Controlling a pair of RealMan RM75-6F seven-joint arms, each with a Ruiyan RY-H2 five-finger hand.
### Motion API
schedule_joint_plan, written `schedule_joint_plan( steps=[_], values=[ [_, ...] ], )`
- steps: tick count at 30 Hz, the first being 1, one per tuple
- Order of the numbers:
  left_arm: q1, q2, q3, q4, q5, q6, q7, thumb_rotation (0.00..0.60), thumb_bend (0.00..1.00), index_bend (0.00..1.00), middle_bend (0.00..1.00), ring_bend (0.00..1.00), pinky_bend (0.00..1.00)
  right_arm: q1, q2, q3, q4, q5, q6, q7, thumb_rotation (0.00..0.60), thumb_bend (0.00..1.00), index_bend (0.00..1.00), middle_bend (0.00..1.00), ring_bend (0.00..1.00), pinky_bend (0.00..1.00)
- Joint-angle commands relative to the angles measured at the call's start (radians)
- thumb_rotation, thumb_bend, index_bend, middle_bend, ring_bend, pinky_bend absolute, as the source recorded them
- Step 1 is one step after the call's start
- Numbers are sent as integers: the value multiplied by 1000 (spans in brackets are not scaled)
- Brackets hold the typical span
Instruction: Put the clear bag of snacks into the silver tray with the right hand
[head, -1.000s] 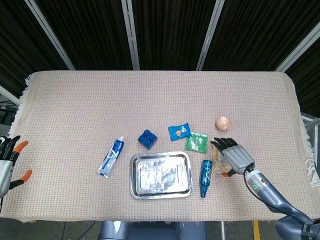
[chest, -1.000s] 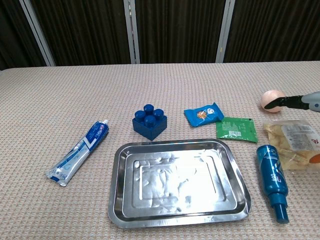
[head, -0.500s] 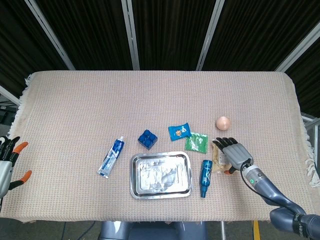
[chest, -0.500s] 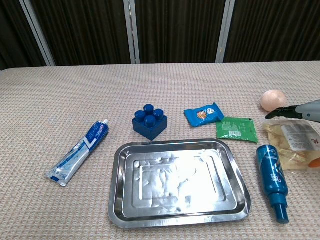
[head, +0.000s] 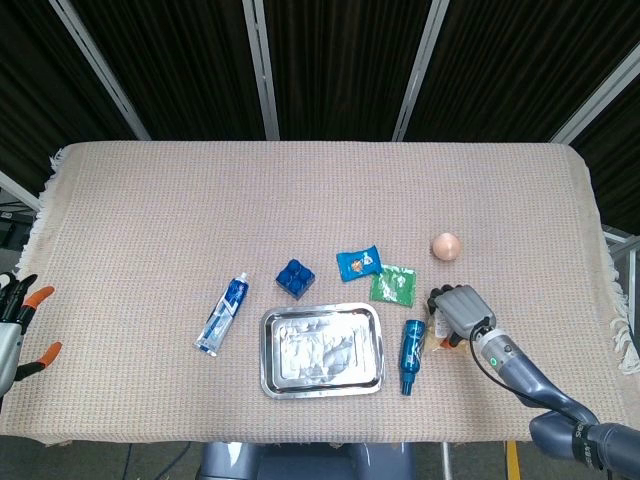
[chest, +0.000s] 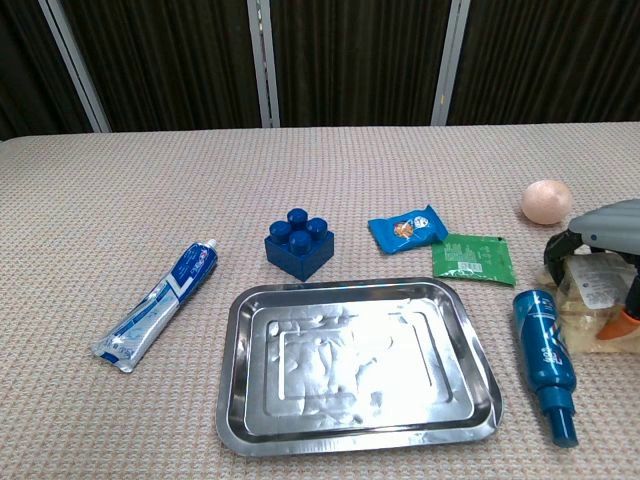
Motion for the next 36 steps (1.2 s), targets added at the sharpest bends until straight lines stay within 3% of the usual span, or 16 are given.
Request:
schedule_joint_plan(
  steps=[1, 5, 10, 17, 26, 30, 32, 36],
  values=[
    [-1, -1, 0, 1, 1, -1, -1, 600, 238, 175, 42, 46, 0, 5, 27, 2, -44, -40, 31, 3, 600, 43, 504, 300, 265, 405],
    [-4, -4, 1, -1, 4, -5, 0, 600, 237, 175, 42, 45, 0, 35, 75, 19, -152, -131, 84, -18, 600, 41, 502, 300, 265, 405],
    [-6, -5, 3, -7, 4, -12, 8, 599, 237, 175, 41, 46, 0, 85, 79, 25, -223, -182, 57, 24, 600, 40, 499, 302, 273, 405],
    [-10, -4, 3, -12, 1, -19, 16, 600, 237, 175, 42, 45, 0, 168, -7, 36, -205, -231, 8, 111, 600, 39, 498, 302, 274, 405],
    [-15, -1, 2, -23, -5, -30, 28, 600, 236, 175, 42, 46, 0, 253, -108, 37, -157, -258, -48, 127, 600, 39, 474, 303, 272, 405],
    [-14, 1, 3, -29, -8, -31, 32, 600, 238, 174, 42, 46, 0, 276, -135, 37, -136, -242, -76, 111, 600, 40, 365, 271, 236, 376],
    [-14, 1, 3, -31, -9, -31, 34, 600, 238, 170, 42, 45, 0, 287, -142, 37, -131, -225, -97, 91, 600, 40, 283, 231, 191, 299],
    [-14, 1, 2, -34, -14, -33, 39, 600, 237, 155, 42, 45, 0, 305, -152, 30, -138, -196, -135, 38, 600, 16, 14, 20, 7, 36]
  ],
)
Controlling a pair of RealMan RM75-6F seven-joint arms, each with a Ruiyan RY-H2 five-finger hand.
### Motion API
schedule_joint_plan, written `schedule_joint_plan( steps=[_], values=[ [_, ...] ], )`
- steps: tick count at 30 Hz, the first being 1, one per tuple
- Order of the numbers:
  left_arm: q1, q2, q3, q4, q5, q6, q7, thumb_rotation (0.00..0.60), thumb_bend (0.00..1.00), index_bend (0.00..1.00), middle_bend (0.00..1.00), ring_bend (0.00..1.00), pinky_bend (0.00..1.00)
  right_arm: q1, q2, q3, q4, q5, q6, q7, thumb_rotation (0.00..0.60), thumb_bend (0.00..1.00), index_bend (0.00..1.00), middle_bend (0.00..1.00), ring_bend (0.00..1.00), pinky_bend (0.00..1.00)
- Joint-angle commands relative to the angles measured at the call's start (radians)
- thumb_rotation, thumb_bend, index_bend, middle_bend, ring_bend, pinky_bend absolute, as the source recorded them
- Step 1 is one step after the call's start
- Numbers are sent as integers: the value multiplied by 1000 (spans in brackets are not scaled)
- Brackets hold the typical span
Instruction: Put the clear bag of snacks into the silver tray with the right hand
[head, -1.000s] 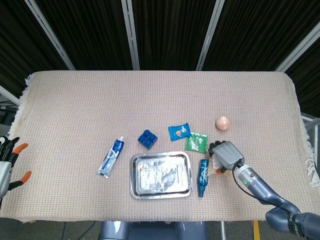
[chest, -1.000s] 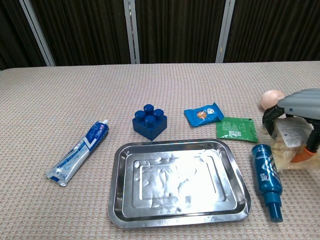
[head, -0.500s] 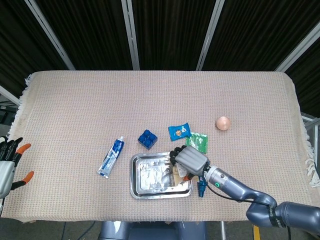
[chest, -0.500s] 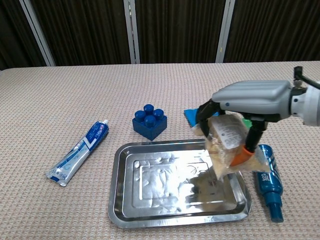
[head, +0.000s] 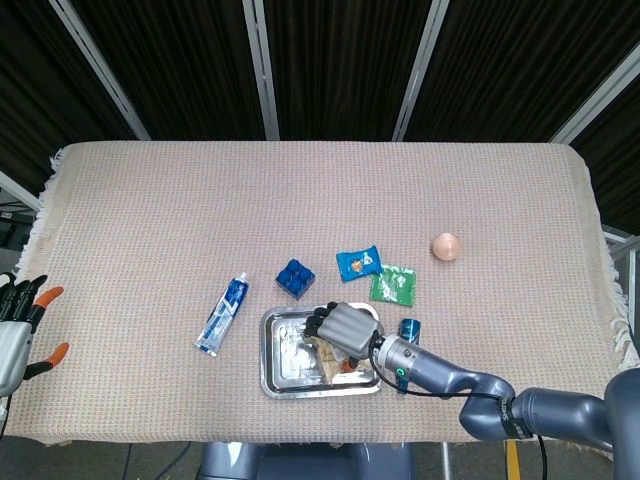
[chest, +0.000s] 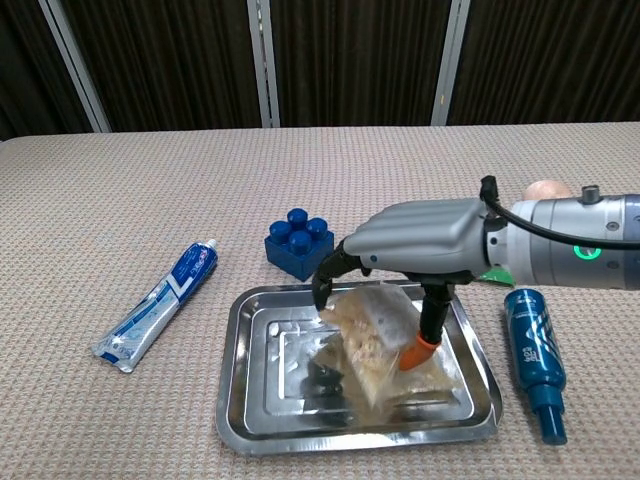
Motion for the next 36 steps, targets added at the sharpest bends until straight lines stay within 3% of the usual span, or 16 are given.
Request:
schedule_joint_plan(
  steps=[1, 4, 9, 16, 20, 26, 32, 36],
  values=[
    [-1, 0, -1, -3, -2, -2, 3, 600, 237, 154, 42, 45, 0, 19, -3, -8, -10, 39, -48, -46, 600, 9, 0, 2, 0, 10],
    [-4, 0, -3, -6, 1, -2, 5, 600, 238, 150, 42, 45, 0, 28, 11, 0, -34, 100, -76, -88, 600, 0, 0, 0, 0, 0],
    [-8, 3, -7, -8, -1, -4, 7, 600, 237, 147, 42, 45, 0, 11, 52, 4, -90, 140, -32, -143, 600, 0, 0, 0, 0, 0],
    [-17, -1, -9, -11, 5, -11, 6, 599, 238, 147, 42, 45, 0, -58, 204, -2, -214, 154, 88, -176, 600, 0, 0, 0, 0, 0],
    [-21, -3, -11, -11, 6, -11, 5, 600, 236, 148, 41, 45, 0, -123, 282, -6, -255, 151, 197, -176, 600, 0, 1, 0, 0, 8],
    [-20, -10, -18, -9, 7, 2, 7, 600, 237, 154, 41, 41, 0, -243, 345, -26, -252, 177, 363, -178, 600, 0, 114, 65, 37, 166],
    [-17, -25, -27, 2, 1, 19, 10, 599, 237, 157, 38, 41, 0, -394, 355, -60, -227, 218, 563, -225, 600, 0, 129, 80, 53, 175],
    [-11, -34, -25, 5, 5, 31, 12, 600, 237, 159, 36, 40, 0, -505, 351, -85, -217, 251, 700, -246, 600, 0, 96, 57, 6, 149]
  ],
)
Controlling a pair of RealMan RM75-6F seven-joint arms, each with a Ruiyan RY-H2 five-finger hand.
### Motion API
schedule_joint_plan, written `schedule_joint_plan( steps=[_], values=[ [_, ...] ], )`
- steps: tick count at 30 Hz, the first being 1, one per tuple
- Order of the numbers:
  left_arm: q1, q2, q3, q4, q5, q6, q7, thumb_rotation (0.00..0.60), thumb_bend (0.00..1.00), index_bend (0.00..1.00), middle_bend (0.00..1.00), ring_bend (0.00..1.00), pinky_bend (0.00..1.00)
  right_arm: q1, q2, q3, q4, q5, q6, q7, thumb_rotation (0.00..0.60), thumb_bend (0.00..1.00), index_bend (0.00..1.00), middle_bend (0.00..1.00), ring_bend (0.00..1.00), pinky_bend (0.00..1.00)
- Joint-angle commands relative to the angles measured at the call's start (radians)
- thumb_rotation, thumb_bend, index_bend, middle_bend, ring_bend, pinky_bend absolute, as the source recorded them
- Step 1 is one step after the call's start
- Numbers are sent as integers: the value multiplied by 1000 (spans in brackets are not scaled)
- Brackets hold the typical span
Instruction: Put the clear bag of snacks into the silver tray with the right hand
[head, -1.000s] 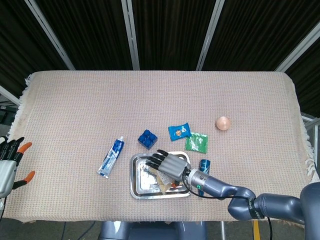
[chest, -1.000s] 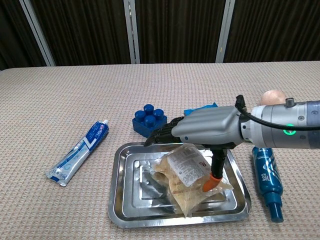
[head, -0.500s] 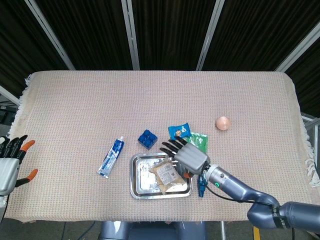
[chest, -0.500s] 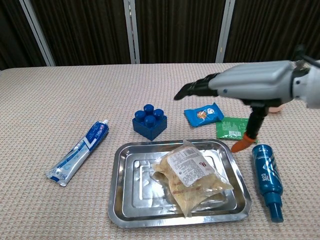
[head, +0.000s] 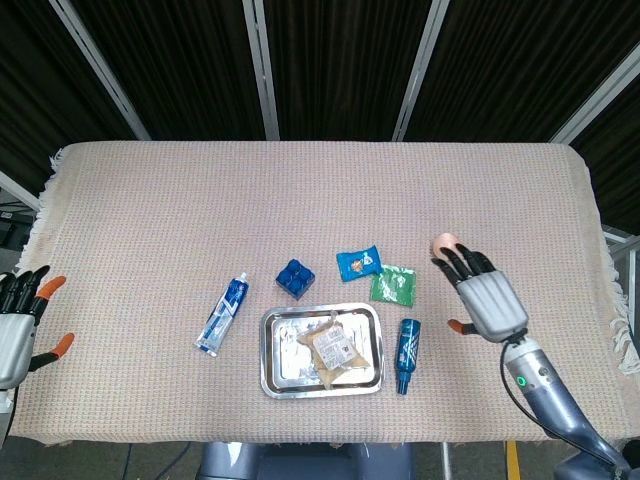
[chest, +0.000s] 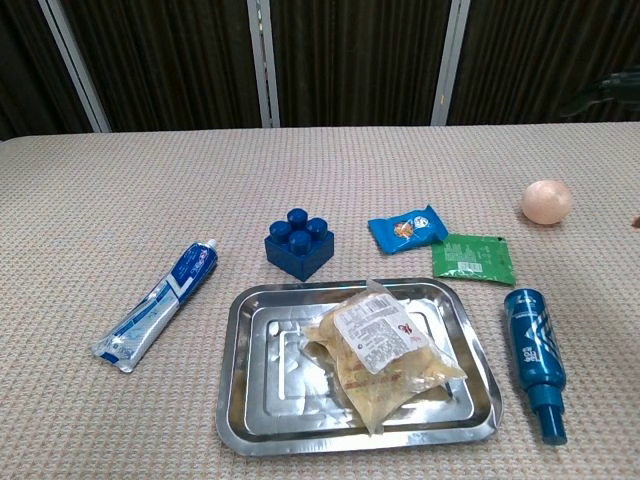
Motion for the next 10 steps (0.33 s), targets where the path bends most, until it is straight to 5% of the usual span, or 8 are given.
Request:
schedule_joint_plan(
  steps=[1, 10],
  values=[
    [4, -4, 2, 1, 2, 5, 2, 600, 237, 159, 36, 40, 0, -120, 4, -33, 14, 49, 132, -31, 600, 0, 75, 42, 0, 126],
    [19, -8, 5, -3, 6, 31, 8, 600, 237, 159, 26, 33, 0, -269, 0, -77, 23, 49, 280, -23, 600, 0, 3, 0, 0, 10]
  ],
)
